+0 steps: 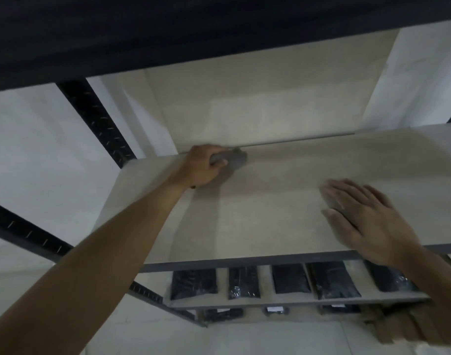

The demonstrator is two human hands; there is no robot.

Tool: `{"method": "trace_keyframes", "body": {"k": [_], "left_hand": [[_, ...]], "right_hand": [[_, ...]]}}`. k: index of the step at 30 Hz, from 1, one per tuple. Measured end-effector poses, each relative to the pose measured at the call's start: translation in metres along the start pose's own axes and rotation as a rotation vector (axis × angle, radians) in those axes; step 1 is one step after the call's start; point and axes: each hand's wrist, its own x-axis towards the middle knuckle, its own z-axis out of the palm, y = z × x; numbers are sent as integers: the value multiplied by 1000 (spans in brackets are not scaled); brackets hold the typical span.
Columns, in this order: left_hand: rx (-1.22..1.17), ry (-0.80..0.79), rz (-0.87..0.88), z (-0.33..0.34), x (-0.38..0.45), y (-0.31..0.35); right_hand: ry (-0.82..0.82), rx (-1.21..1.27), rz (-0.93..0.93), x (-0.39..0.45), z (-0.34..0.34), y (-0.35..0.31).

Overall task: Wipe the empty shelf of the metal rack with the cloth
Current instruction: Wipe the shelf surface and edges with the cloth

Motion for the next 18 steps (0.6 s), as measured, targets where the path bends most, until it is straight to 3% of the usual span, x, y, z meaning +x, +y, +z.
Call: {"method": "trace_keyframes", "body": {"k": [3,6,9,13,18], "left_hand": [[76,98,-174,-6,14,-21],[155,78,-271,6,12,-24],[98,57,-197,11,7,-4],[-33,-239,49,8,11,28],[4,-54,-102,4,46,16]], "right_hand": [[-5,-1,-4,2,-2,3],[-14,-19,-8,2,0,3],[-18,-29,4,3,-2,1],[-9,-21,5,3,-4,-2],[-5,-19,14,3,-3,-1]]}}
